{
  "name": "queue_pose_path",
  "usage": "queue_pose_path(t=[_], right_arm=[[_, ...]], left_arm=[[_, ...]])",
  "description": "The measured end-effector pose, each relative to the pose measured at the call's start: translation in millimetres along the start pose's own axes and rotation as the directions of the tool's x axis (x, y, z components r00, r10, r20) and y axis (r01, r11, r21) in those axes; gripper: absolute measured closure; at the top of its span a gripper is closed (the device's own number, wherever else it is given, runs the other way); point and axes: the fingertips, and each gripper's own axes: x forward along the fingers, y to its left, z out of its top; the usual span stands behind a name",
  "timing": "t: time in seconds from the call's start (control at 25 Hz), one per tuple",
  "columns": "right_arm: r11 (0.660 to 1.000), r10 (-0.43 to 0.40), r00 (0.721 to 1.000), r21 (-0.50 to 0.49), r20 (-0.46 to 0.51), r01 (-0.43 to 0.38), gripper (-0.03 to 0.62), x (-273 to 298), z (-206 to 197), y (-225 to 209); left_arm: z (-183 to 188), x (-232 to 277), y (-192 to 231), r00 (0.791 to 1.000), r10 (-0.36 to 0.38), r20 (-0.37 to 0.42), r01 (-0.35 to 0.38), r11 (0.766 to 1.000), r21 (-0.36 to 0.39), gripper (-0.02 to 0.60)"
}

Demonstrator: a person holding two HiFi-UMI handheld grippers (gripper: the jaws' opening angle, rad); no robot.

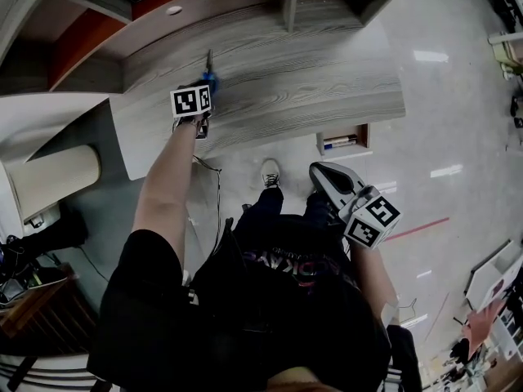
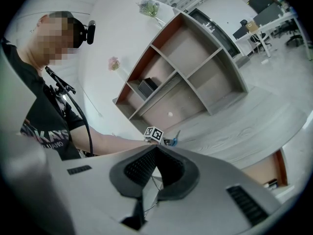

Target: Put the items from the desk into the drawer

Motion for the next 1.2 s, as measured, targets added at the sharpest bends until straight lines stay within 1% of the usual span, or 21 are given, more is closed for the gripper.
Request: queue_pose_path(t=[0.08,0.2,0.36,0.48,0.64,0.76,0.84,0.96,1.08,1.2], right_arm=[[1.0,-0.004,1.0,-0.002,0.003,0.004,0.583,-2,-2,2],[1.0,-0.007,1.0,-0.002,0.01,0.007,0.583,-7,-3,4],[1.0,-0.004,1.0,-0.009,0.024,0.004,0.583,-9,-3,6],[1.0,0.001,0.999,-0.019,0.037,-0.001,0.583,-10,-1,7],[0.999,0.001,0.998,-0.035,0.059,0.002,0.583,-13,5,8],[0.999,-0.005,0.997,-0.041,0.082,0.009,0.583,-17,9,5],[0.999,-0.01,0.995,-0.043,0.097,0.015,0.583,-20,11,2],[0.998,-0.022,0.993,-0.05,0.116,0.028,0.583,-26,13,-1],[0.997,-0.042,0.99,-0.062,0.136,0.051,0.583,-31,15,-4],[0.994,-0.068,0.984,-0.074,0.165,0.081,0.583,-38,20,-7]], left_arm=[[1,-3,-2,1.0,-0.012,0.016,0.012,1.0,-0.024,0.485],[9,-15,-10,0.997,-0.035,0.074,0.038,0.998,-0.041,0.485],[22,-34,-30,0.986,-0.087,0.141,0.089,0.996,-0.008,0.485],[33,-53,-54,0.969,-0.148,0.196,0.147,0.989,0.017,0.486],[46,-83,-97,0.931,-0.253,0.262,0.244,0.967,0.07,0.486],[53,-105,-133,0.895,-0.334,0.296,0.319,0.943,0.098,0.486],[55,-119,-159,0.869,-0.389,0.307,0.366,0.921,0.13,0.486],[56,-140,-197,0.828,-0.468,0.309,0.431,0.883,0.185,0.486],[51,-157,-229,0.788,-0.536,0.302,0.491,0.844,0.216,0.486],[41,-171,-253,0.762,-0.585,0.279,0.535,0.811,0.238,0.486]])
